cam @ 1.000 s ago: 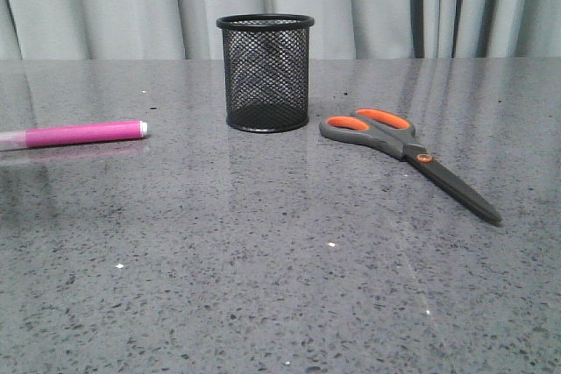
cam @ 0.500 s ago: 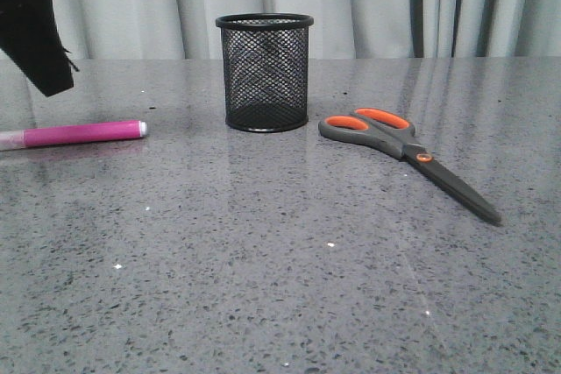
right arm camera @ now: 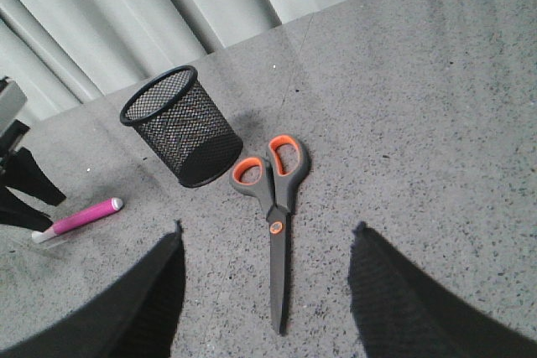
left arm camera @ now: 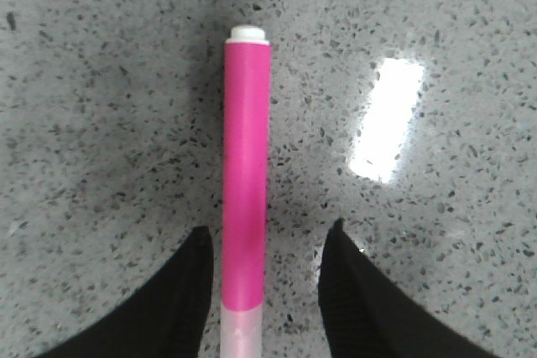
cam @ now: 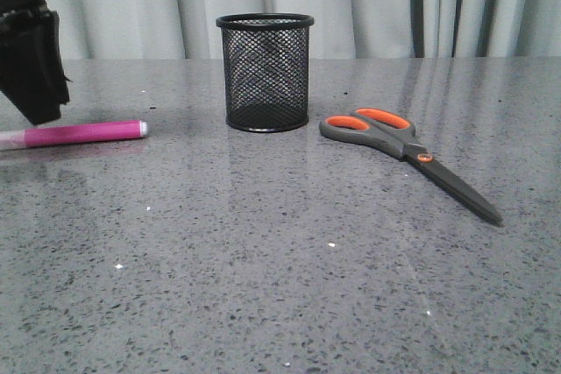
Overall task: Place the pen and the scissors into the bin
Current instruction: 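Lower the left gripper onto the pink marker and grasp it, then lift the pink marker over the mesh cup and drop it in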
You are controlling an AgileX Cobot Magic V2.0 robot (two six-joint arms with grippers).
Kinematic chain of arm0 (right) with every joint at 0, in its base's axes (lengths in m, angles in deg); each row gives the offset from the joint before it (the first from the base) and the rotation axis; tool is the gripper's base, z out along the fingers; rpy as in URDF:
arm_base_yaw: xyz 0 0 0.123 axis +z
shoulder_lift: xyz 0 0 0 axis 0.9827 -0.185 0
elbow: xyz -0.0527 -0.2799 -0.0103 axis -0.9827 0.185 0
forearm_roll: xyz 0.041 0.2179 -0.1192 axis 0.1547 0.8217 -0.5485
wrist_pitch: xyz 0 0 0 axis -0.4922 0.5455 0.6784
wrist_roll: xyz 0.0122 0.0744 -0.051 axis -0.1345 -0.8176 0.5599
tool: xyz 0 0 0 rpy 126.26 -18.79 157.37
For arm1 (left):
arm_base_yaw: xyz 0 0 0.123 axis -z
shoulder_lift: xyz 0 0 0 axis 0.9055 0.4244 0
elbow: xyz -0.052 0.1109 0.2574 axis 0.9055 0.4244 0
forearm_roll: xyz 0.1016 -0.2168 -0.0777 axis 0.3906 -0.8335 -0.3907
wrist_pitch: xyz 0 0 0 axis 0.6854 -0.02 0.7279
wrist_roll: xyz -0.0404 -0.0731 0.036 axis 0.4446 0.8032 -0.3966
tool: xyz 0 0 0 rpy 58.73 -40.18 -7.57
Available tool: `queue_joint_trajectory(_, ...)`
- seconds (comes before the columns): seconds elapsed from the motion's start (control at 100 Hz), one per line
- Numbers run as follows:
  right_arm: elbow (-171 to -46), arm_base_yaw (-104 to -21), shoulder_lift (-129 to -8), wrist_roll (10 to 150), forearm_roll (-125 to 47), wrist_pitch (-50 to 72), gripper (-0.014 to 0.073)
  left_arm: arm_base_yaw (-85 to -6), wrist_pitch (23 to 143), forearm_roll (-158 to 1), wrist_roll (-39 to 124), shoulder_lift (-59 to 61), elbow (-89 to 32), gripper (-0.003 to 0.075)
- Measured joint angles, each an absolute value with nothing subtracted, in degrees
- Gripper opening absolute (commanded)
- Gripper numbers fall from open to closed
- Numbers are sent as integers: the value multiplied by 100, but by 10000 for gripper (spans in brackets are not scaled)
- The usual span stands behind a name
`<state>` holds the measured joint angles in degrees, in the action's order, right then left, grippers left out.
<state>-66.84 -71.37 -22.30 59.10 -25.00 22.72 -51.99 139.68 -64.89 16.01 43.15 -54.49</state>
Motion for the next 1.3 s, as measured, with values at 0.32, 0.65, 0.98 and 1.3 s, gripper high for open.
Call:
queue_joint_trajectory(0.32, -6684, -7137, -2230, 5910, -2500, 2236, 391, -5199, 13806, -6501, 1595, 4650, -5449, 281)
queue_joint_trajectory(0.65, -6684, -7137, -2230, 5910, -2500, 2236, 391, -5199, 13726, -6776, 1595, 4827, -5499, 117)
queue_joint_trajectory(0.98, -6684, -7137, -2230, 5910, -2500, 2227, 391, -5167, 13094, -7687, 1762, 4534, -5489, -22)
queue_joint_trajectory(1.3, -6684, -7137, -2230, 5910, -2508, 2238, 391, -5450, 11106, -10531, 1632, 3378, -5489, -22)
